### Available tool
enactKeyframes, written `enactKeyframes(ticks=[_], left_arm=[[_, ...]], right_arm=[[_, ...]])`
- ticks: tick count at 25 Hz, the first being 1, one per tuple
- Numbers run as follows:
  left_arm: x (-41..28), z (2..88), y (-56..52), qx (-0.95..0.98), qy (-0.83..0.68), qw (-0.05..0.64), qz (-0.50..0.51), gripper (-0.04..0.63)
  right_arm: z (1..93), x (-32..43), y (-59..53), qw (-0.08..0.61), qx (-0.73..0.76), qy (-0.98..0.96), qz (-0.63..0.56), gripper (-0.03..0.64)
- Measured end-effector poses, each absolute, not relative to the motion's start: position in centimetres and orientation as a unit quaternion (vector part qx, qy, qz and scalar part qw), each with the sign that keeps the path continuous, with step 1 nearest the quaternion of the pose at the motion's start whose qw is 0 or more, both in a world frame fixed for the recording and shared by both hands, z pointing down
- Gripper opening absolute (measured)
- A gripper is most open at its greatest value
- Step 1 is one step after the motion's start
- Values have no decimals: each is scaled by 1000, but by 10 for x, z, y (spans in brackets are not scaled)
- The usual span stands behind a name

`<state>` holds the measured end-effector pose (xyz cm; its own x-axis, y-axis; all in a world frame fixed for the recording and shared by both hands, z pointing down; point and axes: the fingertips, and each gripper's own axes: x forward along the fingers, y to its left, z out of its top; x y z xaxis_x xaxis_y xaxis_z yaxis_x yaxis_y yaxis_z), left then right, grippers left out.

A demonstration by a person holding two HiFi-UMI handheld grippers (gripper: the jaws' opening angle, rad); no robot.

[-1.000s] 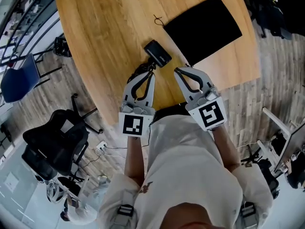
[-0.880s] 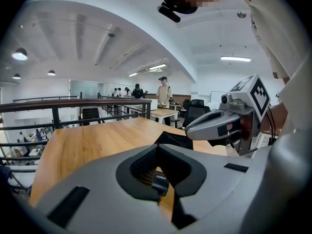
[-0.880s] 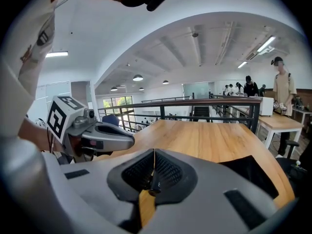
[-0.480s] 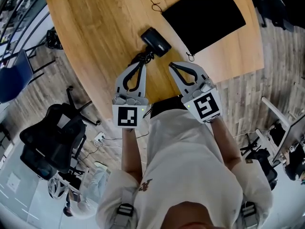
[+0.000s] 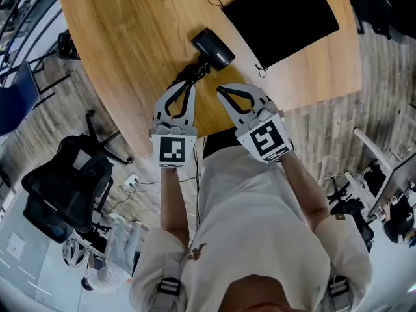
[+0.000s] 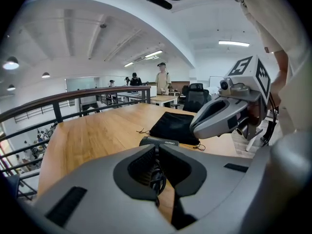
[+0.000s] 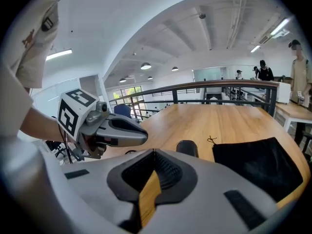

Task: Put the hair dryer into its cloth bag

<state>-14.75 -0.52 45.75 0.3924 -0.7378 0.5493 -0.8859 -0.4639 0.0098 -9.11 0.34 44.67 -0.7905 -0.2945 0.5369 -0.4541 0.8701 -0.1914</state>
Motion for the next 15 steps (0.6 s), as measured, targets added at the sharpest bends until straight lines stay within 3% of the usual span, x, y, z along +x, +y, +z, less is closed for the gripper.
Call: enactKeyframes(ticks=[6, 9, 15], left_arm=[[-155, 474, -3, 819, -486, 152, 266, 28], [-156, 487, -1, 819, -472, 160, 284, 111], [-162, 514, 4, 813, -439, 156, 349, 198]], right_arm=[[462, -106, 10, 265, 177, -935, 157, 21], [470, -109, 13, 272, 168, -934, 158, 21], [479, -112, 18, 281, 157, -933, 159, 21]])
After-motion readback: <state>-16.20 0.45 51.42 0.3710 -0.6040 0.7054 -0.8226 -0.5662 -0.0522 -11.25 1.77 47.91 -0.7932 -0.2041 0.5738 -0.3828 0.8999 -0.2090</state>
